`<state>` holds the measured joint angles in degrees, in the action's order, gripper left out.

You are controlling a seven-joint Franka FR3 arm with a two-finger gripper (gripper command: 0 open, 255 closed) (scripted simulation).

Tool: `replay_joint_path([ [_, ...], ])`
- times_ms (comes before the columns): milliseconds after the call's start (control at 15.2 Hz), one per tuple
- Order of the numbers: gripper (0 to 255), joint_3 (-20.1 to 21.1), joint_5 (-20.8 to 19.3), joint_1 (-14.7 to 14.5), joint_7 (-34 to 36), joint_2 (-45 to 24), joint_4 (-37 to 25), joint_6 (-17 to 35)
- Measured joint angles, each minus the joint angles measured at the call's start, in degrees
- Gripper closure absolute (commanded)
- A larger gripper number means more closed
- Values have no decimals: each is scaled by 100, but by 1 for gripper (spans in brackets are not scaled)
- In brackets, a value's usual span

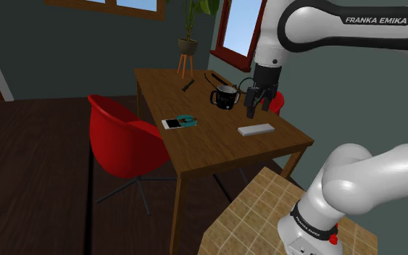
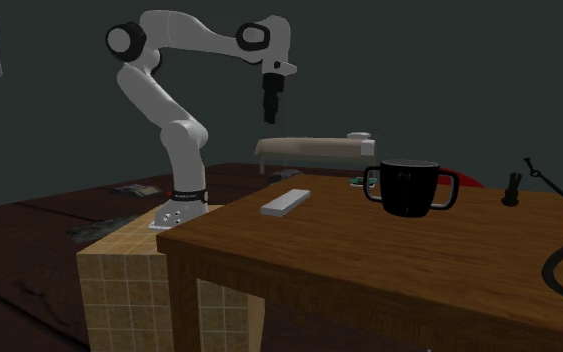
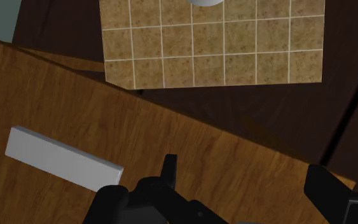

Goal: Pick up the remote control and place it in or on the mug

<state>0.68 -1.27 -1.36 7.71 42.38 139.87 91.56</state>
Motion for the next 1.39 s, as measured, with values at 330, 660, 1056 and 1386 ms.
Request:
replay_joint_path([
  [330, 0, -442, -359, -37, -906, 306, 444, 229],
  [660, 0, -1302, -1053, -35, -2480, 433, 964, 821],
  [1056, 0, -2454, -1839, -84, -4388, 99, 1145, 1640],
  [1386, 0, -3552, -2240, -370, -6025, -715, 914, 2525],
])
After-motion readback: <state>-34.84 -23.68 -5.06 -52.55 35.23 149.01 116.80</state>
